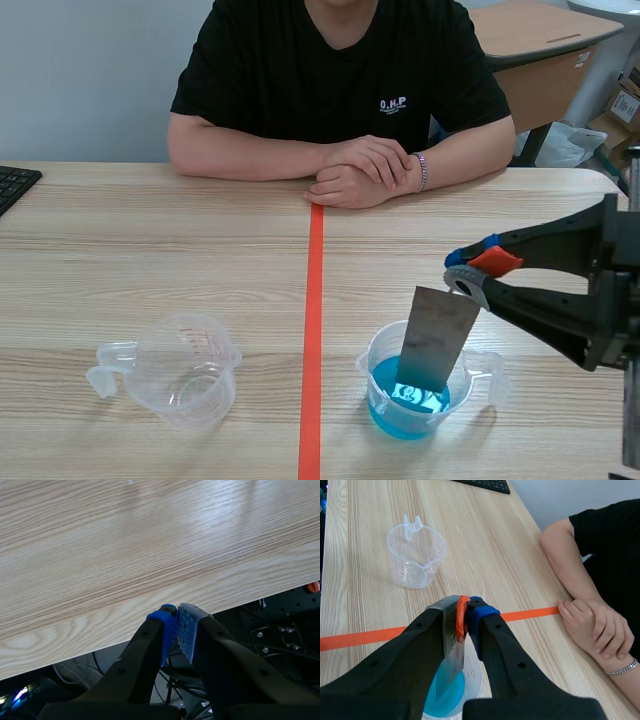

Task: Do the redox reaction experiment.
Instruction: 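Lower the plate into the blue solution, then hold the plate still in the solution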

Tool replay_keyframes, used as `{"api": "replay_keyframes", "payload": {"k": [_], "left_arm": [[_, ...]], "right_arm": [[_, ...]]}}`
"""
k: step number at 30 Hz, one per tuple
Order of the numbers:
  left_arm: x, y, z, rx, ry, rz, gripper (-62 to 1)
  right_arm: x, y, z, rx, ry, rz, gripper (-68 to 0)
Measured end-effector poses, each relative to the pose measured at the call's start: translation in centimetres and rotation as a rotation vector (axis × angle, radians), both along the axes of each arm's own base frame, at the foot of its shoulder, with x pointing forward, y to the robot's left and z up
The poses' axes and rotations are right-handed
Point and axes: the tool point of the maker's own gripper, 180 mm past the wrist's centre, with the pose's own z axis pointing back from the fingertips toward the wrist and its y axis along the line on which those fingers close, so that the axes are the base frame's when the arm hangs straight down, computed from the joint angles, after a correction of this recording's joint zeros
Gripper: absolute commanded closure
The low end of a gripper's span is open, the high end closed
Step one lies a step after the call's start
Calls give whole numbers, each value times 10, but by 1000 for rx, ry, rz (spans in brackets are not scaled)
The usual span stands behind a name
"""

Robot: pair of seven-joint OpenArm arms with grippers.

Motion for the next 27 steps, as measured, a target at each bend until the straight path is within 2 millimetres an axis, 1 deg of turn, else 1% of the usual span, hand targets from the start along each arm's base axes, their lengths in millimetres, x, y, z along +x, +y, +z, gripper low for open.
{"api": "replay_keyframes", "payload": {"k": [9, 13, 19, 27], "left_arm": [[0, 2, 0, -10, -34, -1, -44], [-1, 2, -1, -9, -32, 0, -44], [-1, 2, -1, -9, -32, 0, -44], [0, 1, 1, -12, -43, -2, -44]], "right_arm": [[10, 2, -19, -6, 27, 17, -17], [12, 4, -26, -8, 35, 23, -17], [13, 3, -43, -40, 41, -3, -17], [12, 6, -45, -32, 31, 1, -17]]}}
